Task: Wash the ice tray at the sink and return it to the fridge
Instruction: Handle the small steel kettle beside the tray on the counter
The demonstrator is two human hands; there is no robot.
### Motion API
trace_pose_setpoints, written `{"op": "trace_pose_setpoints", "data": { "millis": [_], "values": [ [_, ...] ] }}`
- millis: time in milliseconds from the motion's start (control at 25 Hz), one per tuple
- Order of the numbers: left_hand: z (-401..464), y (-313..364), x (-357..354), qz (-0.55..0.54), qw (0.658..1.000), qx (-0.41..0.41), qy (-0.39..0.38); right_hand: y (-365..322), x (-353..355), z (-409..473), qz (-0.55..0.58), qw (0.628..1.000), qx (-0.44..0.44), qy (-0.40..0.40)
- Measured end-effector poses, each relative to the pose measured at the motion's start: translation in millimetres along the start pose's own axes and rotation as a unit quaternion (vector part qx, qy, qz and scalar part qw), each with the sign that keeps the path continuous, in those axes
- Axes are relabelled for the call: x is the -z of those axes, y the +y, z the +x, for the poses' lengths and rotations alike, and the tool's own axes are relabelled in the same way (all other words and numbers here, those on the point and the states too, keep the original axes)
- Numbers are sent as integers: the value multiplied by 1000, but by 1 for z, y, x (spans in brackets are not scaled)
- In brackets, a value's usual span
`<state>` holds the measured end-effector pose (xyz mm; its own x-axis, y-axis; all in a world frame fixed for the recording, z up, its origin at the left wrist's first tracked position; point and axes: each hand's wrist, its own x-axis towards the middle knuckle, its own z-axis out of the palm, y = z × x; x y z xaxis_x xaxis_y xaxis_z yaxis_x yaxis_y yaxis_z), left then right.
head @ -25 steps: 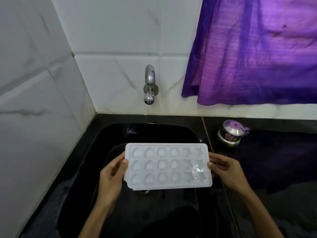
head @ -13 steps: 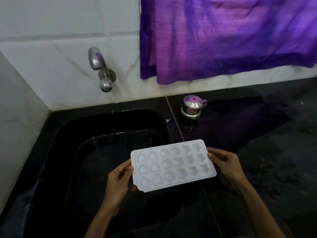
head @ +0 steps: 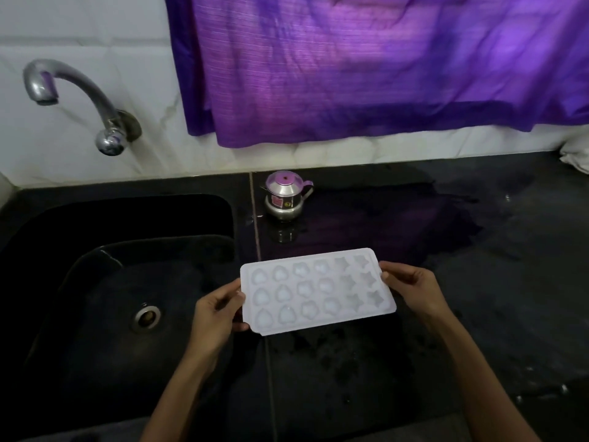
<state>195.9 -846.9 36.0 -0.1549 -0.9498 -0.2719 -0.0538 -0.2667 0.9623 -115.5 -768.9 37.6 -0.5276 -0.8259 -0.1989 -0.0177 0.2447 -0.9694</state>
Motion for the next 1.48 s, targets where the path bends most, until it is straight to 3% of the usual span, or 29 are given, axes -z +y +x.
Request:
{"op": "trace_pose_setpoints", "data": {
  "millis": [320,880,1080,1320,1480],
  "values": [
    [0,-15,-61,19,998,29,45,15,53,32,-21,999,-11,-43],
    [18,-26,-61,104,994,22,29,21,51,32,-81,995,-42,-35],
    [28,-17,-48,125,991,19,31,-9,56,40,-160,986,50,21],
    [80,17,-40,133,989,-46,35,-63,2,84,-123,983,121,-62],
    [129,36,-59,126,989,-79,9,-76,-60,134,-70,989,88,-94]
  ]
}}
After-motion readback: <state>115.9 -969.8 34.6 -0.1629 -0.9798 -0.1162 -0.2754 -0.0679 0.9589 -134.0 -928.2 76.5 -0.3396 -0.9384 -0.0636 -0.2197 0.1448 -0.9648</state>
